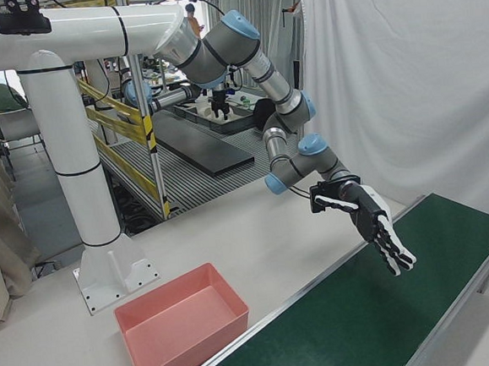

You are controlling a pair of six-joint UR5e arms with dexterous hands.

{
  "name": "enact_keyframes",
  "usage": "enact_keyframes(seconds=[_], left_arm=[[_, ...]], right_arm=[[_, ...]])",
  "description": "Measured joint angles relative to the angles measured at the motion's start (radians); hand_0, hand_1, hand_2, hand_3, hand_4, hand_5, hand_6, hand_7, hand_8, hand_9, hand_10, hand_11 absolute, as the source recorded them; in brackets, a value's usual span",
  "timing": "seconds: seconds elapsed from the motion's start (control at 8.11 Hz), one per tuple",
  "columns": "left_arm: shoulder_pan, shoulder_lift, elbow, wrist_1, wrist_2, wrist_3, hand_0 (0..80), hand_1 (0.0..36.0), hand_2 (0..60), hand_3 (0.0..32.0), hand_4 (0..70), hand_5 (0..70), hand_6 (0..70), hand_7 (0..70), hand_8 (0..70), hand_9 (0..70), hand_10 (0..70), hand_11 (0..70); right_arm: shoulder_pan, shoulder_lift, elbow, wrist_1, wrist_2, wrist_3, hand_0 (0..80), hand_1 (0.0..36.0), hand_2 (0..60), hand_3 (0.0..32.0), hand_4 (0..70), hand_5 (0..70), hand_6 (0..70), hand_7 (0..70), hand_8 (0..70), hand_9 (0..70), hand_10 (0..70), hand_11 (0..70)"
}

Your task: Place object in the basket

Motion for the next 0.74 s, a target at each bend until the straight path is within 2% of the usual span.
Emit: enact_keyframes(seconds=[0.37,0.49,0.74], left_arm=[[0.005,-0.003,-0.001,0.0,0.0,0.003,47.9,0.2,0.0,0.0,11.1,3.9,0.0,0.0,1.3,0.1,3.9,6.4],[0.006,-0.005,0.0,0.0,-0.001,0.008,48.5,1.1,0.0,0.0,13.2,4.6,0.1,0.0,2.6,1.1,4.6,7.4],[0.01,-0.01,0.003,0.0,-0.009,0.024,49.6,2.5,0.0,0.0,12.9,5.3,0.4,0.0,2.5,1.1,4.7,7.6]], right_arm=[[0.0,0.0,0.0,0.0,0.0,0.0,0.0,0.0,0.0,0.0,0.0,0.0,0.0,0.0,0.0,0.0,0.0,0.0],[0.0,0.0,0.0,0.0,0.0,0.0,0.0,0.0,0.0,0.0,0.0,0.0,0.0,0.0,0.0,0.0,0.0,0.0],[0.0,0.0,0.0,0.0,0.0,0.0,0.0,0.0,0.0,0.0,0.0,0.0,0.0,0.0,0.0,0.0,0.0,0.0]])
